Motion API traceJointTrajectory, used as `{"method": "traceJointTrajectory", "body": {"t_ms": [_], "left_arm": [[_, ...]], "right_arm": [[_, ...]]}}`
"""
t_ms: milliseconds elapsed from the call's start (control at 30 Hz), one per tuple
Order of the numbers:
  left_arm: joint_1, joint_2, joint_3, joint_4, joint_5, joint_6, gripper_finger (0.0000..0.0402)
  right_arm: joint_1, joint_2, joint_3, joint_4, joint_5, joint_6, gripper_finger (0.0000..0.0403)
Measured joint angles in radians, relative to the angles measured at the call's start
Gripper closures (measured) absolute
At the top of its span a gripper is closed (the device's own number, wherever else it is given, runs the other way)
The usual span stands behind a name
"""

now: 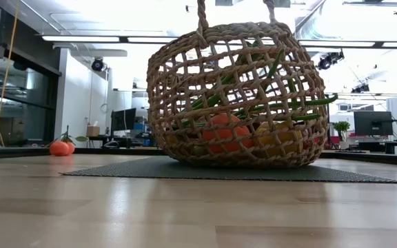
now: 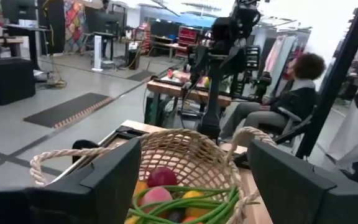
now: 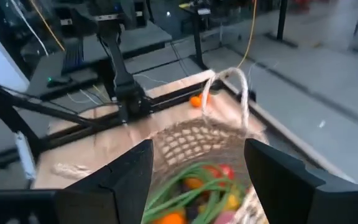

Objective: Build produce basket
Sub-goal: Put the tangerine into the woven basket

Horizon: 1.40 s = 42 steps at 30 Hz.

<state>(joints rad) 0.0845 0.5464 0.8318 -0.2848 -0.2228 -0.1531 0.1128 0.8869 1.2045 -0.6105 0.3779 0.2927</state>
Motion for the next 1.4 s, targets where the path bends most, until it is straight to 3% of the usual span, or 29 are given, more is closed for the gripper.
{"method": "traceJointTrajectory", "body": {"t_ms": [100, 200, 367, 467, 533, 833, 933, 1200, 1400], "left_arm": [[0.0, 0.006, 0.0, 0.0, -0.019, -0.021, 0.0119], [-0.001, 0.012, 0.0, -0.001, -0.079, -0.136, 0.0119], [0.012, 0.071, 0.001, -0.01, -0.364, -0.25, 0.0121], [0.079, 0.138, 0.011, -0.043, -0.464, -0.245, 0.0128], [0.163, 0.193, 0.02, -0.098, -0.5, -0.322, 0.0134], [0.663, 0.447, -0.021, -0.761, -0.33, -0.773, 0.0157], [0.72, 0.478, -0.085, -0.73, -0.344, -0.82, 0.0163], [0.775, 0.495, -0.212, -0.425, -0.397, -0.853, 0.0179], [0.849, 0.57, -0.225, -0.377, -0.422, -0.825, 0.0196]], "right_arm": [[-0.013, -0.002, -0.009, 0.007, 0.0, -0.119, 0.016], [-0.027, 0.004, -0.009, 0.01, 0.026, -0.187, 0.016], [-0.049, 0.004, -0.009, 0.017, 0.081, -0.196, 0.016], [-0.066, 0.004, -0.009, 0.017, 0.129, -0.162, 0.016], [-0.08, 0.009, -0.009, 0.017, 0.148, -0.13, 0.016], [-0.13, 0.03, -0.009, 0.016, 0.144, -0.084, 0.016], [-0.141, 0.046, -0.009, 0.016, 0.144, -0.083, 0.016], [-0.148, 0.089, -0.009, 0.014, 0.139, -0.084, 0.016], [-0.148, 0.096, -0.009, 0.008, 0.122, -0.083, 0.016]]}}
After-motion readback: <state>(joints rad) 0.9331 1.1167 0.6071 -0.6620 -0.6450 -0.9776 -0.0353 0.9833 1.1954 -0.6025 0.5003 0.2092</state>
